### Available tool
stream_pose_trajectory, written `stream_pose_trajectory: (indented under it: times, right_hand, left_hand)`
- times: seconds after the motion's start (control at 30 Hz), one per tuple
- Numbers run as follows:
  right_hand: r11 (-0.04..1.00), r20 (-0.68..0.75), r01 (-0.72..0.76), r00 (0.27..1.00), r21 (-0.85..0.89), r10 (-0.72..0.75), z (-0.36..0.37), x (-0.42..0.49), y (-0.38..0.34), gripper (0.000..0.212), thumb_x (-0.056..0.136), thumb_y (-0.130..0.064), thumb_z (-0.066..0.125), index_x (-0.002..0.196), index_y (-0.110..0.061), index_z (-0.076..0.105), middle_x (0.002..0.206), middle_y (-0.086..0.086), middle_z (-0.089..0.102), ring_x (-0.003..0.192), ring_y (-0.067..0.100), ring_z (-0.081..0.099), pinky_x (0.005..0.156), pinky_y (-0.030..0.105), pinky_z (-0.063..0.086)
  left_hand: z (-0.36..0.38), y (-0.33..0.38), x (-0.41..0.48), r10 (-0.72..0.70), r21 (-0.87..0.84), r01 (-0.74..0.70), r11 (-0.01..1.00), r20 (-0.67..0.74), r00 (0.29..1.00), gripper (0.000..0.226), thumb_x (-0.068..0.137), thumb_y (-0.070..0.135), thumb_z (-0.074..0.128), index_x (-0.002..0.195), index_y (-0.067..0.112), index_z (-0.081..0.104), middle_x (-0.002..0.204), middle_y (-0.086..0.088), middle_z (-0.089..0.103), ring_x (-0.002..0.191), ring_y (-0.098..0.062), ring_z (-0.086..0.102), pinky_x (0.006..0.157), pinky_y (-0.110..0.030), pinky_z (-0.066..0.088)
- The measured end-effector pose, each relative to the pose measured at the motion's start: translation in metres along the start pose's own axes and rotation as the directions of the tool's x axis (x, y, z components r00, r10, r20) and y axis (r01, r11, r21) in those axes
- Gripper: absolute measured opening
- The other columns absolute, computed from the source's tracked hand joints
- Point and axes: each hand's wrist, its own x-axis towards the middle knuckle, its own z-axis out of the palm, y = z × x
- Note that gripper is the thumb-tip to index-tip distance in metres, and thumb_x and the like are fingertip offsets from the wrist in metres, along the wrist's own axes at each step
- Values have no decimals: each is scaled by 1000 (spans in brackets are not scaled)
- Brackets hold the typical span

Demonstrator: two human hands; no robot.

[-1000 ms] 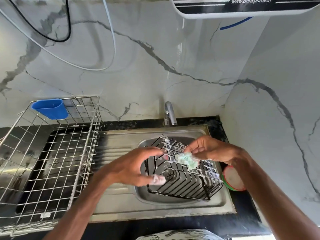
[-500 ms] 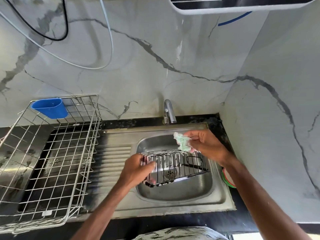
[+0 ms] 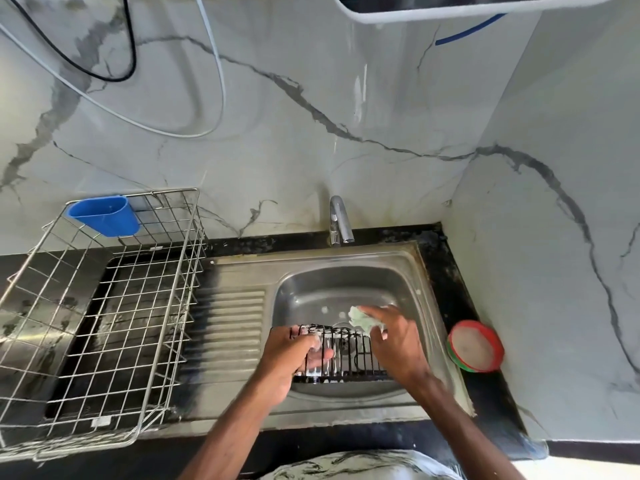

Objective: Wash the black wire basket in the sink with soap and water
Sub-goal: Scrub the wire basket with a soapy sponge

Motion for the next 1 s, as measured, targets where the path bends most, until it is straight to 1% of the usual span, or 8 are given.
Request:
stream_pose_trajectory:
  times: [0.17, 0.3, 0.43, 0.53, 0.6, 0.73, 0.9, 1.0]
  right_hand:
    - [999, -14, 24, 1000, 24, -24, 2, -7, -6, 57, 85, 7, 58, 133, -23, 66, 124, 7, 68, 101, 14, 71, 79, -4, 43]
    - [995, 12, 44, 999, 89, -45, -2, -5, -11, 52, 89, 4, 59, 137, -16, 62, 130, 5, 67, 116, 16, 65, 91, 11, 51]
    - [994, 142, -8, 990, 109, -8, -5, 1, -8, 37, 97, -12, 58, 134, -15, 60, 112, 2, 74, 91, 15, 72, 75, 15, 56]
    - [989, 270, -72, 962, 133, 33, -5, 7, -8, 32, 96, -11, 60, 128, -16, 61, 100, 2, 72, 77, 22, 71, 68, 41, 60]
    - [982, 308, -104, 950, 157, 51, -5, 11, -8, 35, 95, -5, 61, 127, -18, 63, 101, 1, 72, 80, 23, 72, 67, 43, 61]
    - [989, 265, -52, 964, 136, 14, -10, 18, -7, 34, 95, -2, 58, 122, -20, 68, 96, 0, 74, 66, 25, 70, 56, 48, 58]
    - [998, 238, 7, 971, 57, -21, -19, 29, -11, 31, 95, -2, 59, 121, -15, 70, 98, 5, 75, 55, 13, 67, 44, 25, 53]
    - [998, 213, 61, 975, -7, -58, -20, 35, -7, 25, 95, -4, 59, 113, -14, 73, 82, 1, 74, 46, 13, 61, 36, 23, 45]
  left_hand:
    - [9, 0, -11, 21, -244, -29, 969, -36, 999, 6, 92, -9, 65, 89, -4, 64, 82, -19, 74, 82, -34, 79, 66, -28, 63]
    - [14, 2, -15, 60, -323, -63, 944, -22, 998, 4, 92, -6, 67, 93, -2, 66, 95, -23, 77, 88, -33, 79, 66, -28, 63]
    - [12, 3, -17, 121, -326, -111, 939, 11, 993, 5, 94, -6, 63, 95, -5, 68, 76, -17, 71, 77, -26, 78, 68, -30, 63]
    - [12, 0, -17, 128, -232, -120, 965, 21, 992, 11, 93, -2, 67, 101, -9, 66, 79, -15, 73, 71, -22, 75, 68, -28, 62]
    - [9, 0, -16, 107, -138, -103, 985, 25, 994, 21, 92, 2, 73, 109, -9, 66, 92, -16, 78, 79, -23, 79, 69, -27, 62]
    - [-1, 2, -15, 194, 356, -179, 917, -7, 981, 22, 91, 24, 77, 104, 12, 64, 86, -4, 80, 71, -15, 78, 68, -32, 64]
    - [-5, -2, -15, 333, 834, -171, 525, -16, 943, 41, 89, 61, 68, 110, 28, 52, 80, 18, 58, 66, 0, 55, 61, -20, 49]
    - [-2, -4, -7, 212, 755, -161, 636, 29, 977, 45, 94, 52, 67, 123, 21, 53, 83, 20, 47, 69, 7, 47, 63, -14, 45]
